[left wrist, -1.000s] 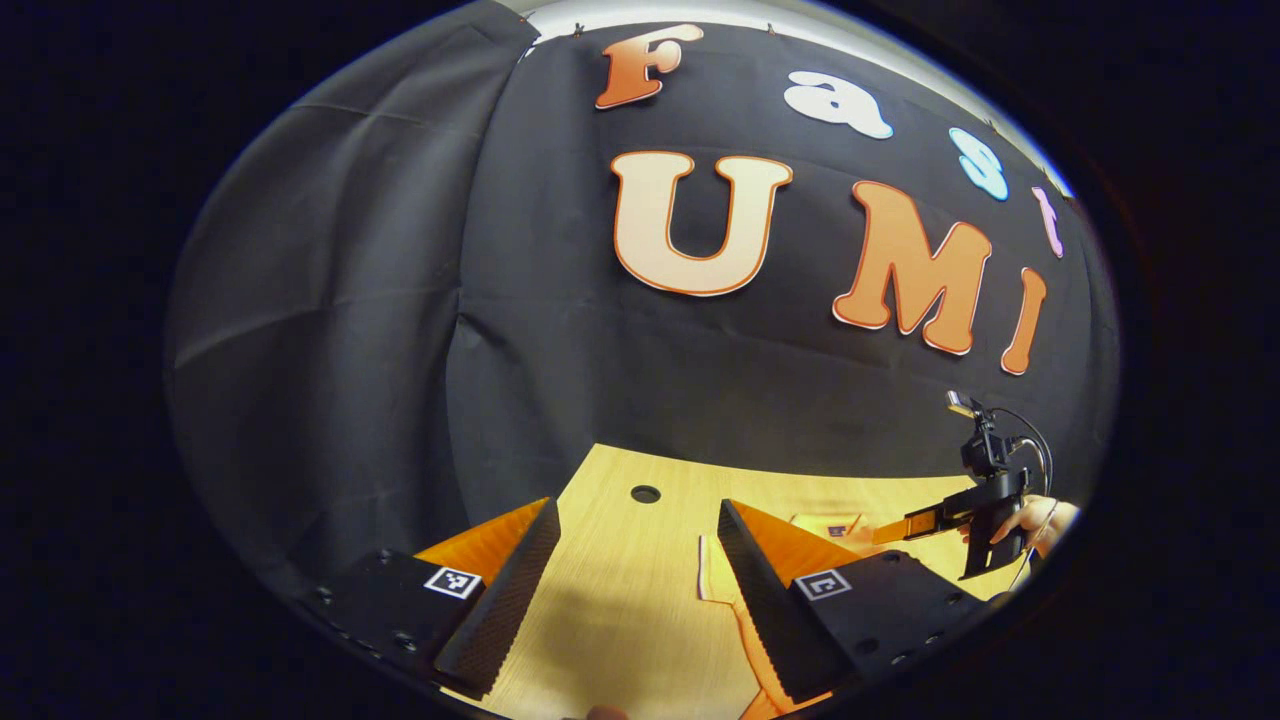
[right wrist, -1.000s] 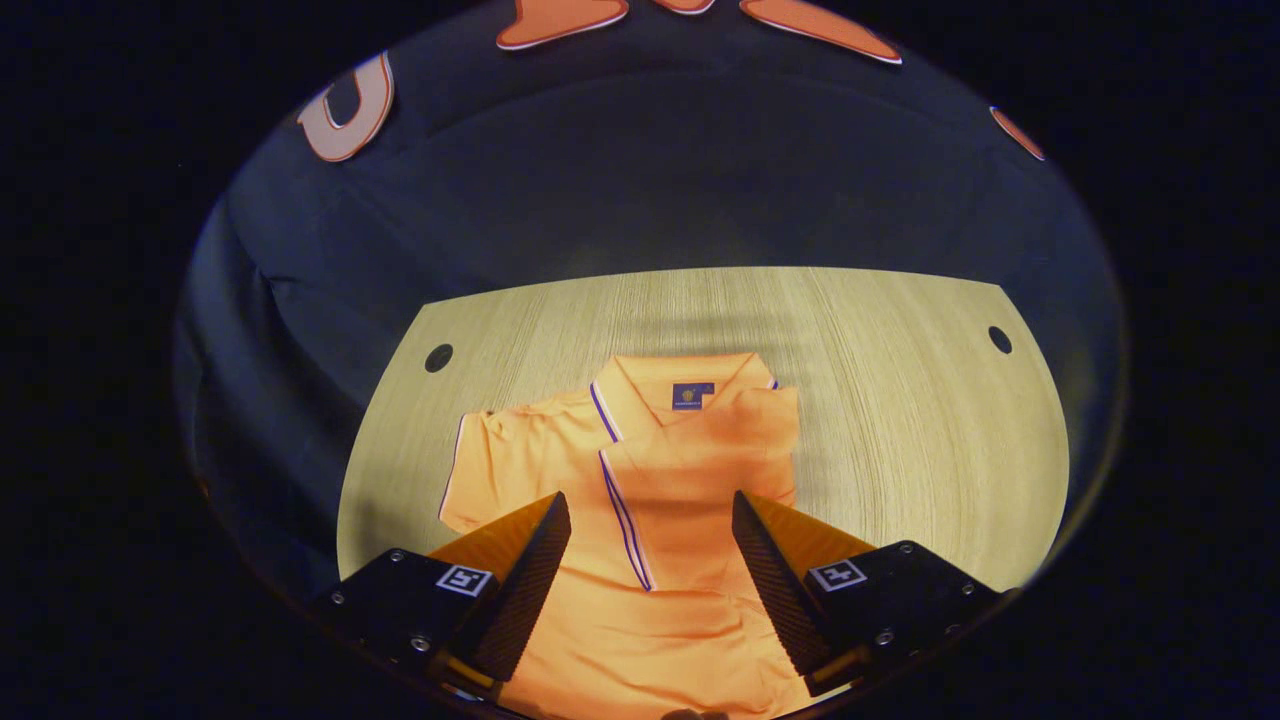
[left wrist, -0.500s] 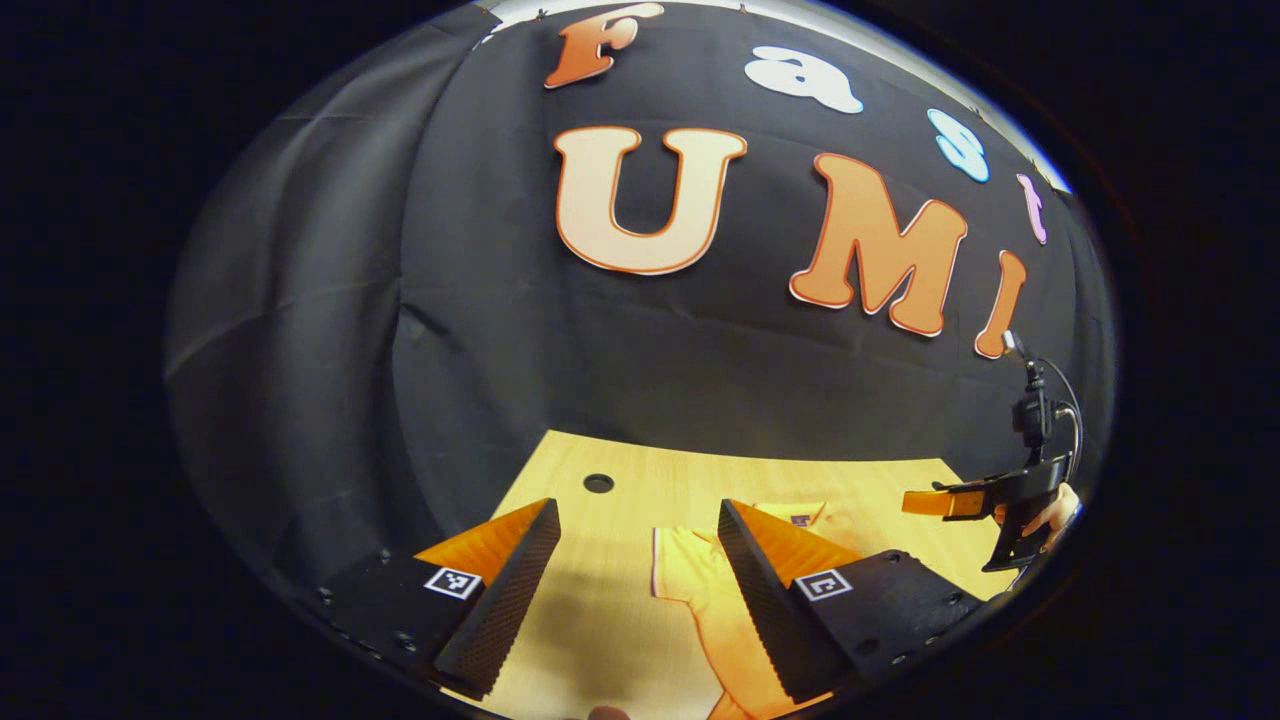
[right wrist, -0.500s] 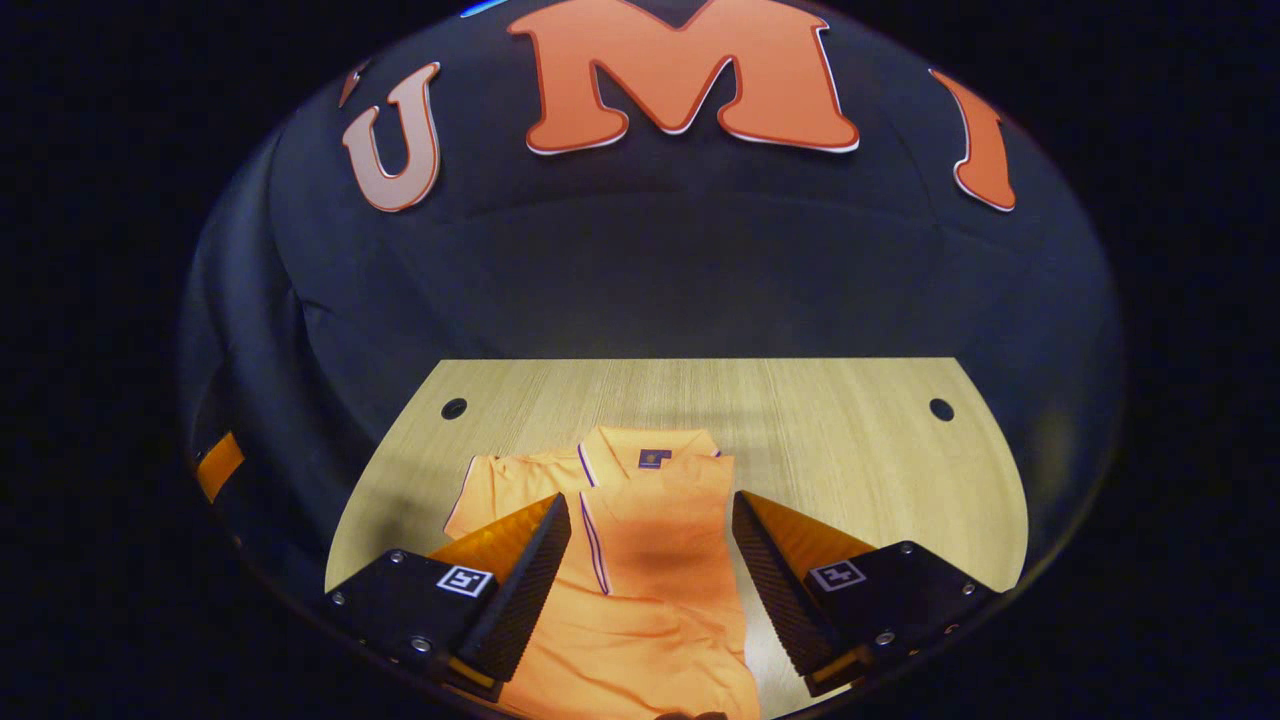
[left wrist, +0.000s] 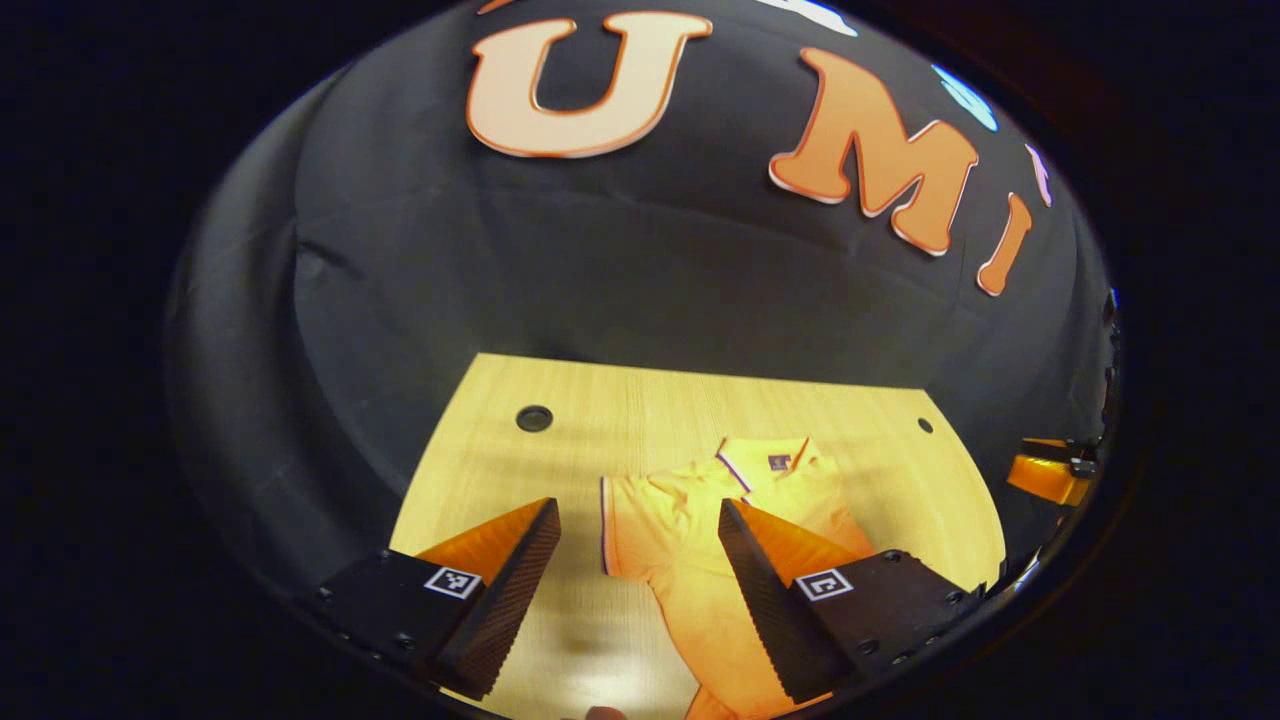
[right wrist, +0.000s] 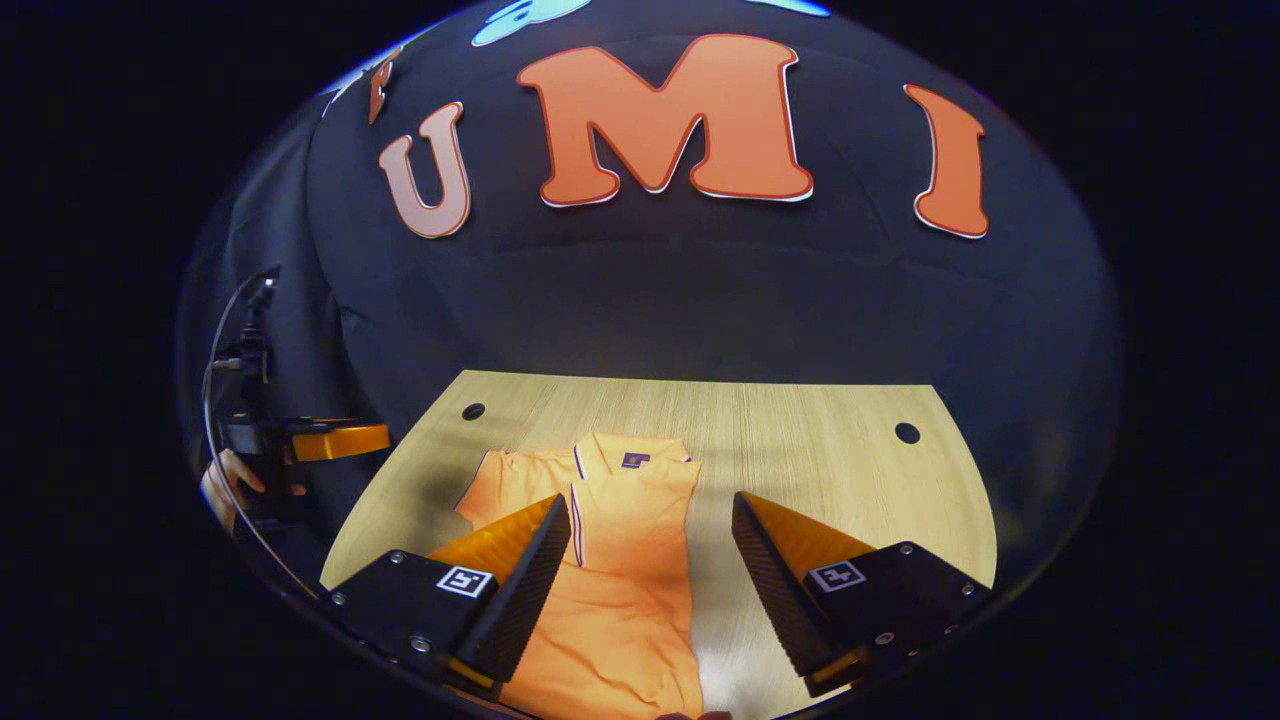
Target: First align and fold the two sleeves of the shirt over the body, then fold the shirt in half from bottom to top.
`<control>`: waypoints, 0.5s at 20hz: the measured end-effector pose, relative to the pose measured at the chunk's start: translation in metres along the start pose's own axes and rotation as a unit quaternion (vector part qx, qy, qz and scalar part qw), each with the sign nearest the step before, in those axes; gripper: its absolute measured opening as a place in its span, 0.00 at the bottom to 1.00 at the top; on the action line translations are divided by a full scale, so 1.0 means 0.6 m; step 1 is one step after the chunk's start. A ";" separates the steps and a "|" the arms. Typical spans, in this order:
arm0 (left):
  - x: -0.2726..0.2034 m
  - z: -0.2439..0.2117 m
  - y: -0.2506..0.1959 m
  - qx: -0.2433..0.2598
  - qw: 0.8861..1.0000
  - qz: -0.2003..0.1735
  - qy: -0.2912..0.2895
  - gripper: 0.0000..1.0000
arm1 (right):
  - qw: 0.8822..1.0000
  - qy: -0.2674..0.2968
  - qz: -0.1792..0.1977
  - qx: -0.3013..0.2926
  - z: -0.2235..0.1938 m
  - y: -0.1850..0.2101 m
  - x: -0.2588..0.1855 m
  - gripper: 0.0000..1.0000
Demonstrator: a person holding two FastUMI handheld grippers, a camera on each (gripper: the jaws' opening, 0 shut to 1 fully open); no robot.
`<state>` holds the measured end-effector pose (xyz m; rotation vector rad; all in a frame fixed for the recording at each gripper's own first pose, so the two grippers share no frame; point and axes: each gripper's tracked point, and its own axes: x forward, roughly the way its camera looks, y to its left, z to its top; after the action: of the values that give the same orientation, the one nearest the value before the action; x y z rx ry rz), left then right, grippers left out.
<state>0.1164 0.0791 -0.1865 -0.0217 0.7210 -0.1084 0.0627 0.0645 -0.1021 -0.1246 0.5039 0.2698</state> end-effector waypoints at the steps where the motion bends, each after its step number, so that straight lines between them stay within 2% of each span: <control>1: 0.024 -0.012 0.004 -0.006 1.000 0.004 0.023 0.98 | 1.000 -0.001 0.007 0.004 0.000 -0.003 -0.008 0.99; 3: 0.070 -0.036 0.020 0.001 0.998 0.017 0.064 0.98 | 1.000 0.000 0.023 0.007 -0.004 -0.012 -0.022 0.99; 7: 0.161 -0.086 0.036 0.001 0.989 0.022 0.144 0.98 | 1.000 -0.002 0.019 0.024 -0.011 -0.049 -0.033 0.99; 10: 0.208 -0.120 0.045 -0.027 0.981 0.017 0.192 0.98 | 0.997 0.012 0.041 0.064 -0.026 -0.055 -0.037 0.99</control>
<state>0.1646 0.0937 -0.3243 -0.0400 1.1101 -0.0598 0.0463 0.0248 -0.1031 0.0187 0.5496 0.3161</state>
